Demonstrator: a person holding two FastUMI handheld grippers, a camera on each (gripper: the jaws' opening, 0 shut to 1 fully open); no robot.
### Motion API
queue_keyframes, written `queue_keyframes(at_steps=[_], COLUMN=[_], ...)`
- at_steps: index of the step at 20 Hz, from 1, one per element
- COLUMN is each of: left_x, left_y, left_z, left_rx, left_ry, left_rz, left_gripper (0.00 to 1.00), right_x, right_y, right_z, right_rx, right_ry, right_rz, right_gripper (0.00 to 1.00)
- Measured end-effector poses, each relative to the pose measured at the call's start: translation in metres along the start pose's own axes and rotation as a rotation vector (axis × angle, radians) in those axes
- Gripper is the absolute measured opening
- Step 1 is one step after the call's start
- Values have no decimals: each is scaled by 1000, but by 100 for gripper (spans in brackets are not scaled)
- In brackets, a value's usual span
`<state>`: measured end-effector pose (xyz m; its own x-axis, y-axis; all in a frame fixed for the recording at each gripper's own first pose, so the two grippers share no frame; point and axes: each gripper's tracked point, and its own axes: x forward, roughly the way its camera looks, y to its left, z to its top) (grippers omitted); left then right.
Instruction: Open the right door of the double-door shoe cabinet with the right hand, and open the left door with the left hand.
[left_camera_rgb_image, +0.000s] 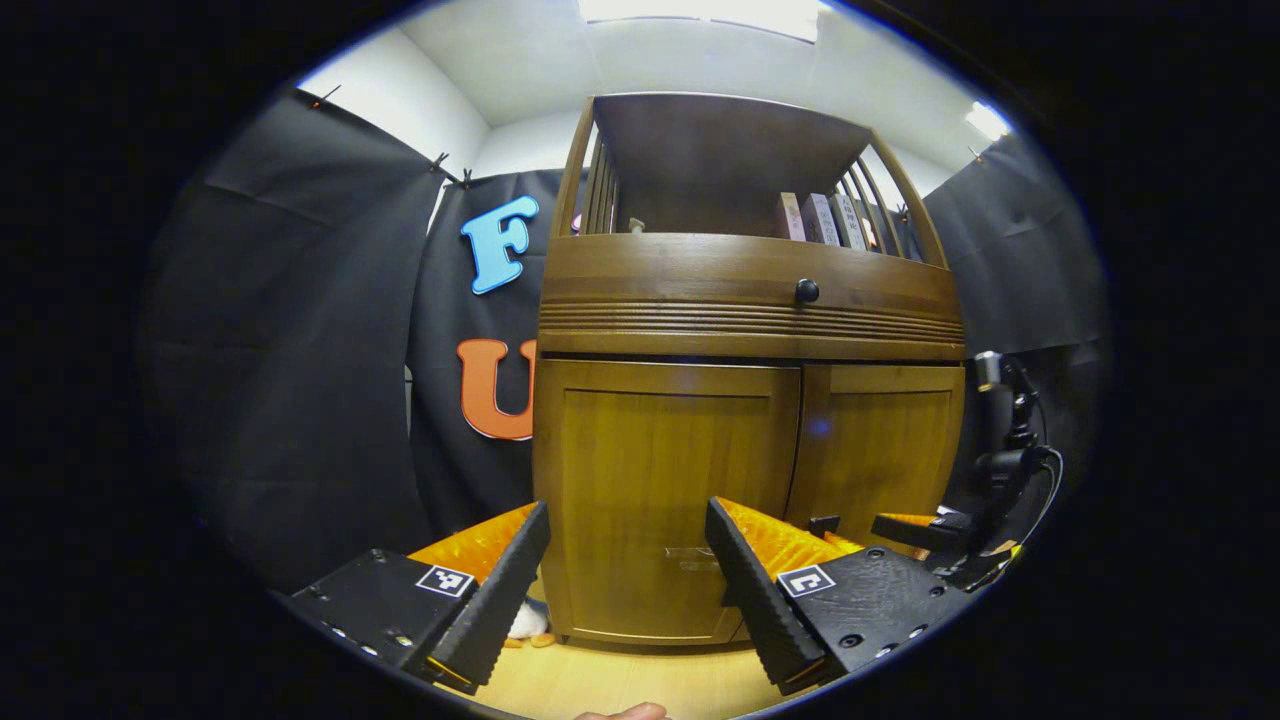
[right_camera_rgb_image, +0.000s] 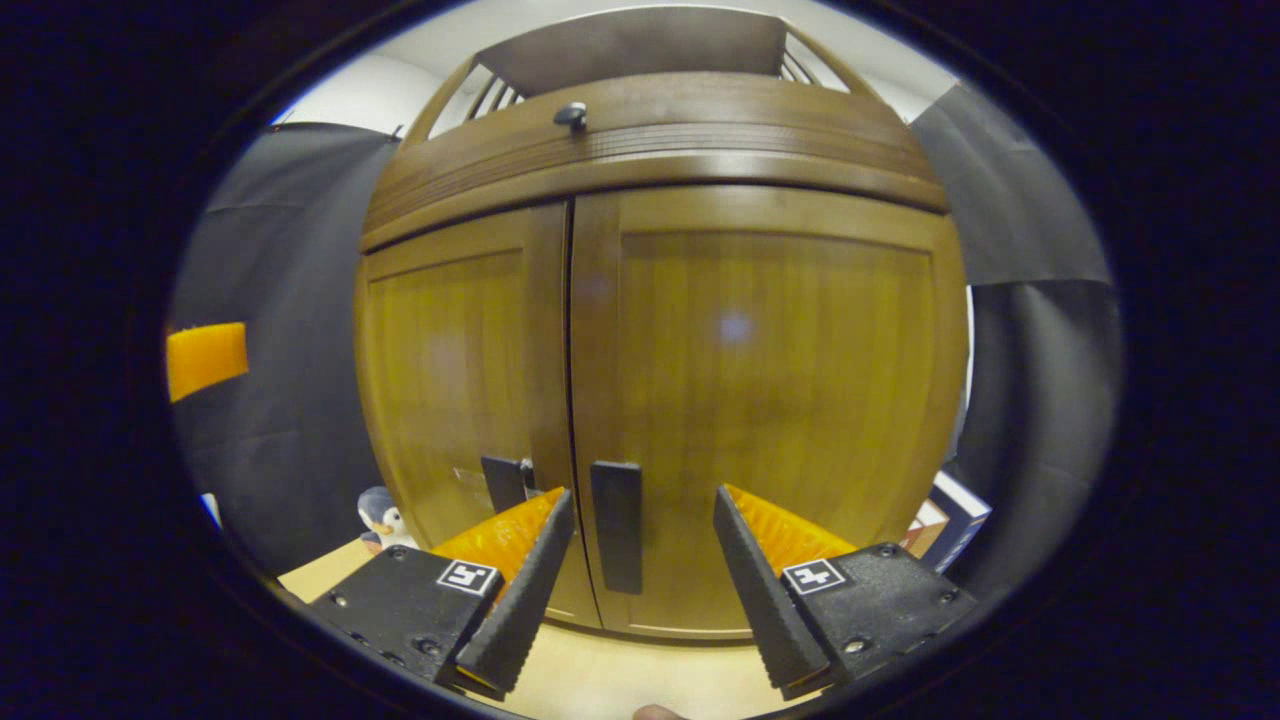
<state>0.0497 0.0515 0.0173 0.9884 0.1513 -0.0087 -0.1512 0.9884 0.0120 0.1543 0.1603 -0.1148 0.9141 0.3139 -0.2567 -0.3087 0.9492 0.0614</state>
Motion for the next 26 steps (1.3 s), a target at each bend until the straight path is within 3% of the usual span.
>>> queue_keyframes(at_steps=[13,16,19,26], left_x=[-20,-27,-30,-42], left_y=[36,36,40,37], left_z=[-3,1,2,0], left_rx=[53,27,26,53], left_ry=[14,12,6,10], left_rz=[103,100,108,101], left_gripper=[94,94,94,94], right_x=[46,54,55,46], right_y=[2,7,9,9], right_z=[-35,-37,-38,-40], right_rx=[13,16,14,4], right_ry=[74,80,60,75], right_rz=[-41,-52,-60,-45], right_gripper=[57,53,37,31])
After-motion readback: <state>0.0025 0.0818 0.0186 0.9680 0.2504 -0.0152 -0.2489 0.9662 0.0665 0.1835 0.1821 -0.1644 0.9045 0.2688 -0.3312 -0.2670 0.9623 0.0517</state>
